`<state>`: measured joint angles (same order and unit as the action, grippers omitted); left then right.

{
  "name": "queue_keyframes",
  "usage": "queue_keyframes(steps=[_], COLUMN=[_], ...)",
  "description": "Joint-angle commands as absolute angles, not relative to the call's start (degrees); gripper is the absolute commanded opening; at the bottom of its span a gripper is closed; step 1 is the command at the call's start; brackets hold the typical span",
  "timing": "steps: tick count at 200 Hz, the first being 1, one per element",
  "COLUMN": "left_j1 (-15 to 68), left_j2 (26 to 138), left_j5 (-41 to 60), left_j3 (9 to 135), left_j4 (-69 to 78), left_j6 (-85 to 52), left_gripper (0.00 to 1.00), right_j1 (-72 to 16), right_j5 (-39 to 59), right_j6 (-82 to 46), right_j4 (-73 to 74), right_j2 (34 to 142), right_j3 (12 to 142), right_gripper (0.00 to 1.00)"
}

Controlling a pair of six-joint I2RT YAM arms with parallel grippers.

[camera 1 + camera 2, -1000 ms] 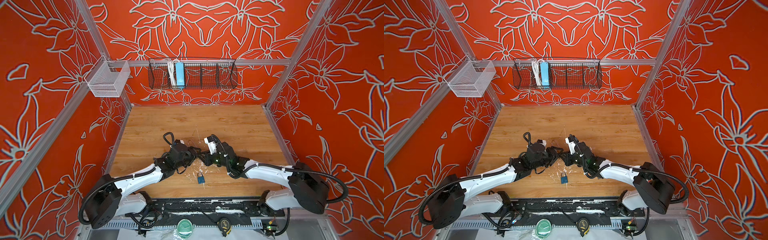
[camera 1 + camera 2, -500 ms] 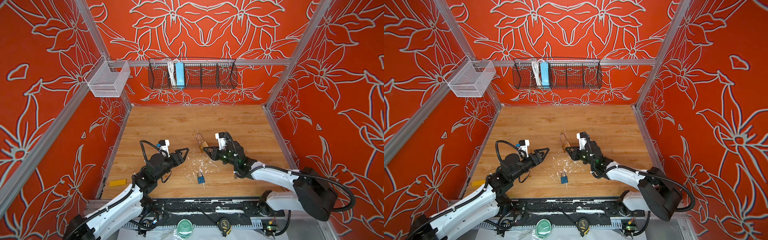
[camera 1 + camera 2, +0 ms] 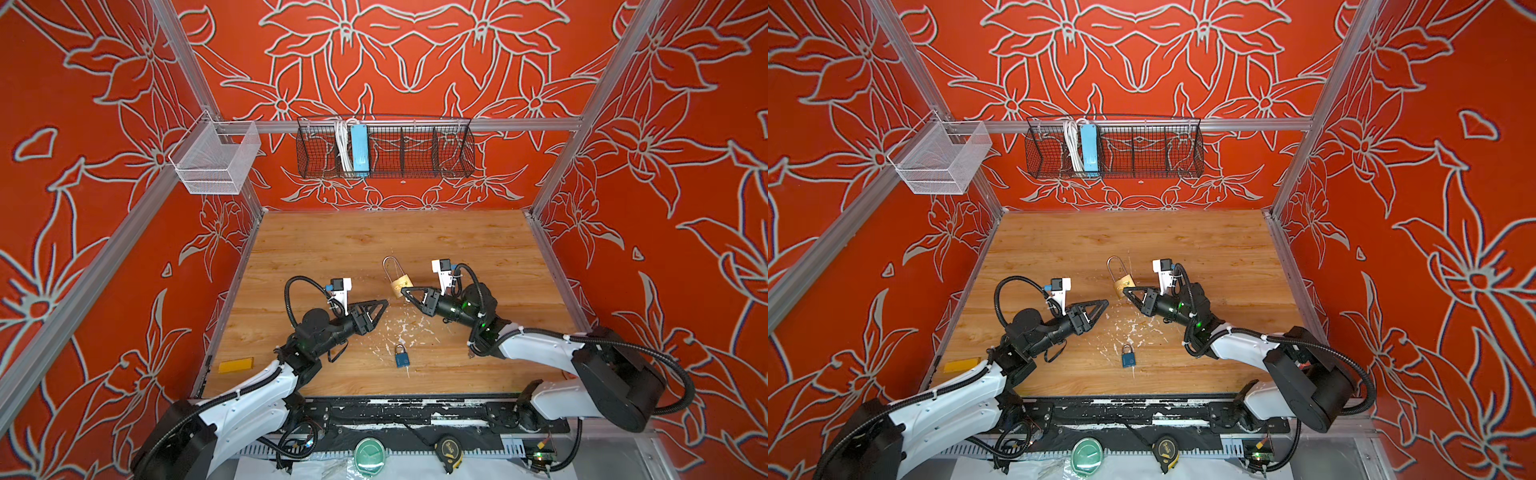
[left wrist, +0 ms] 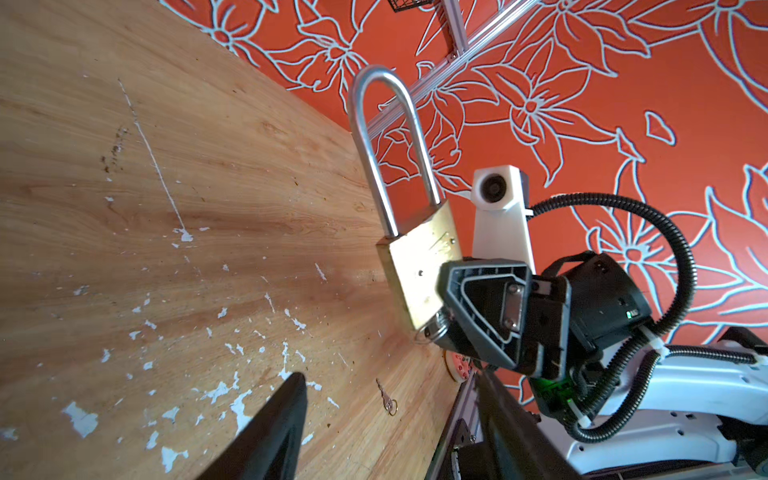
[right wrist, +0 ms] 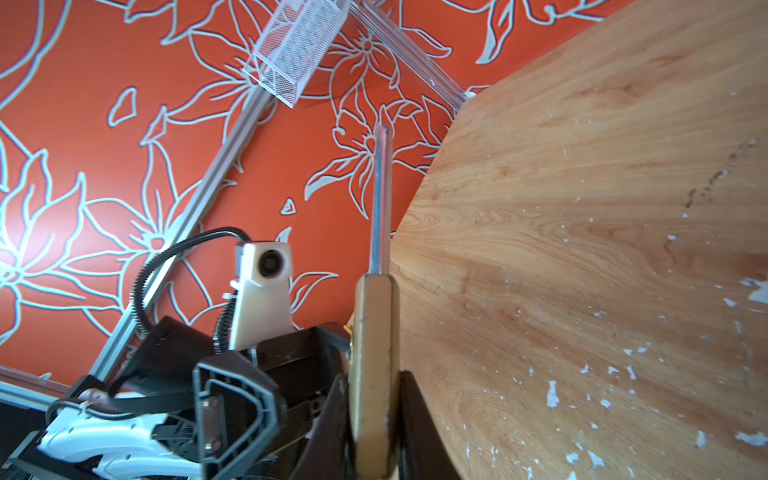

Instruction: Unlock with the key

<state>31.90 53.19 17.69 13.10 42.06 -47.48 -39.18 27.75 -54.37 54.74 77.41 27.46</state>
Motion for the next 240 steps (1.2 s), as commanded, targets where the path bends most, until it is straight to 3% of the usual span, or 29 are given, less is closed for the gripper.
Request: queue_keyframes(steps=[1, 140, 190, 223, 240], left_j1=[31.2, 30.06, 30.06, 30.06, 30.08], left_j2=[56.09, 77.25, 79.73, 78.98, 78.23], left_j5=[20.34, 31.92, 35.27, 35.24, 35.24], left_j3=[16.51, 26.11, 27.35, 26.63, 26.97], left_j4=[51.71, 70.22, 72.25, 71.8, 69.98], left_j6=[-45.31, -51.18, -53.0, -52.75, -52.34], left_gripper=[0.65, 0.51, 0.35, 0.09, 0.01], right_j1=[-39.33, -39.77, -39.7, -39.7, -39.73], right_j5=[29.82, 30.77, 28.53, 28.6, 28.48], right_j6=[-55.08, -55.9, -54.67, -54.41, -54.51], right_j4=[61.19, 62.84, 61.2, 60.91, 60.73], right_j2=[74.2, 74.53, 72.48, 72.36, 72.43], right_j3=[28.76, 29.44, 28.72, 28.9, 28.91], right_gripper=[0.0, 0.0, 0.0, 0.0, 0.0])
